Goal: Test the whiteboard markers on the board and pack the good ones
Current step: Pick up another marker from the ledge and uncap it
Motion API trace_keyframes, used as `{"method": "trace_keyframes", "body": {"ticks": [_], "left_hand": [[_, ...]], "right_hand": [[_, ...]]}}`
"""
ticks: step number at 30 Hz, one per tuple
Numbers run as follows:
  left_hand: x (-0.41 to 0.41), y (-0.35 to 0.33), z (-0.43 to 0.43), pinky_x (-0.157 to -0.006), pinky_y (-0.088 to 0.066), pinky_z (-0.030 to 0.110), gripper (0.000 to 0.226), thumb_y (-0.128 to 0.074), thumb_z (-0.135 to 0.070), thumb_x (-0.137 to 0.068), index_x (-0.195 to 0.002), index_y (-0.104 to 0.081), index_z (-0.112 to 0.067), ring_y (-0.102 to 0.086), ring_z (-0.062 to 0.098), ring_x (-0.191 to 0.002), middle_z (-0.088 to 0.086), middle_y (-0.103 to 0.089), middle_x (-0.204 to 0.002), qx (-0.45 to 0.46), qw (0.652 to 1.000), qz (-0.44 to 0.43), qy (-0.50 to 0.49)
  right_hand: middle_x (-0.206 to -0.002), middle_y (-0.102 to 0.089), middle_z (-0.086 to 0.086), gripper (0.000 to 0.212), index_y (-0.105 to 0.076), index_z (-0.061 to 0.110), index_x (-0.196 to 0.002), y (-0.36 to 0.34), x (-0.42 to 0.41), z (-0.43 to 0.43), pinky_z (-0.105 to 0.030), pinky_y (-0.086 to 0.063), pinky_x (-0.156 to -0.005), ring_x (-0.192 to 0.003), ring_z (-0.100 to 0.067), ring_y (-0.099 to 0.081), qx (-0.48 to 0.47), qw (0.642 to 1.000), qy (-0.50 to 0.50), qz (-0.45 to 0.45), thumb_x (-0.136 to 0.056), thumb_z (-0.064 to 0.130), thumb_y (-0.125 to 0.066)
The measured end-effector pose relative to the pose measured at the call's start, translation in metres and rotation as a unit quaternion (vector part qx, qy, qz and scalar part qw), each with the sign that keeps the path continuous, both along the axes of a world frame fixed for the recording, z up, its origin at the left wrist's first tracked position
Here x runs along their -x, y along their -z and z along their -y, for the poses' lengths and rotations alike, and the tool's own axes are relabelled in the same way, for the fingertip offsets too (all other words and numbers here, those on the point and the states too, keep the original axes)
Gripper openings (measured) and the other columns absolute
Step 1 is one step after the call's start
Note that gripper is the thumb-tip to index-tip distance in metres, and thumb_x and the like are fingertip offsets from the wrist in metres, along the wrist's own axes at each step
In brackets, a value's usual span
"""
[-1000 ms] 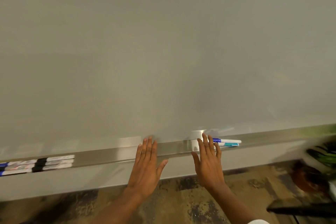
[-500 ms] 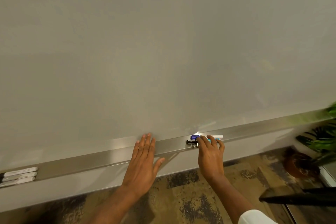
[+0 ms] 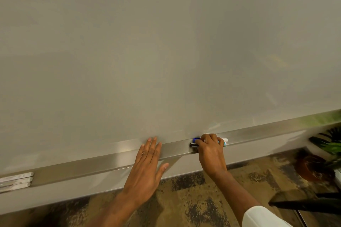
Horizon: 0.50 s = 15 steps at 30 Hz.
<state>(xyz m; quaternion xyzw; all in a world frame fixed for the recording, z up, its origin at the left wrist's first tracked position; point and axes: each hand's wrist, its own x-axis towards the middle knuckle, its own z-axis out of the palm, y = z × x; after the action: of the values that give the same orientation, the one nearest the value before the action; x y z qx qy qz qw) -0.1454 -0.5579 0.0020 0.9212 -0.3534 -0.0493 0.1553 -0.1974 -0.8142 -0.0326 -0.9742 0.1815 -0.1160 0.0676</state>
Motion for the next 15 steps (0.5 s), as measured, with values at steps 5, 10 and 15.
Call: {"method": "trace_keyframes", "body": {"ticks": [5, 10, 15], "left_hand": [[-0.002, 0.004, -0.003, -0.125, 0.004, 0.033, 0.072, -0.012, -0.065, -0.105, -0.163, 0.004, -0.025, 0.015, 0.011, -0.156, -0.011, 0.018, -0.169, 0.009, 1.0, 0.001, 0.006], [-0.002, -0.001, -0.007, -0.126, 0.002, 0.035, 0.072, -0.01, -0.065, -0.104, -0.162, 0.005, -0.025, 0.015, 0.011, -0.156, -0.009, 0.016, -0.17, 0.014, 1.0, -0.012, 0.009], [0.0, -0.008, -0.014, -0.126, 0.005, 0.033, 0.07, -0.01, -0.063, -0.103, -0.162, 0.007, -0.029, 0.02, 0.006, -0.154, -0.013, 0.018, -0.169, 0.025, 0.999, -0.033, 0.004]], "right_hand": [[-0.109, -0.065, -0.001, 0.033, -0.075, 0.026, -0.105, 0.0, -0.006, -0.004, -0.044, -0.047, -0.096, -0.106, -0.025, -0.056, -0.002, 1.0, -0.023, -0.02, -0.075, 0.023, -0.086], [-0.102, -0.066, 0.0, 0.028, -0.076, 0.027, -0.098, -0.002, -0.008, -0.019, -0.041, -0.052, -0.087, -0.101, -0.024, -0.059, -0.018, 0.999, -0.05, 0.01, -0.073, 0.027, -0.087], [-0.104, -0.066, 0.001, 0.023, -0.074, 0.026, -0.1, -0.006, -0.01, -0.03, -0.038, -0.051, -0.084, -0.104, -0.023, -0.055, -0.029, 0.996, -0.069, 0.057, -0.079, 0.025, -0.083]]}}
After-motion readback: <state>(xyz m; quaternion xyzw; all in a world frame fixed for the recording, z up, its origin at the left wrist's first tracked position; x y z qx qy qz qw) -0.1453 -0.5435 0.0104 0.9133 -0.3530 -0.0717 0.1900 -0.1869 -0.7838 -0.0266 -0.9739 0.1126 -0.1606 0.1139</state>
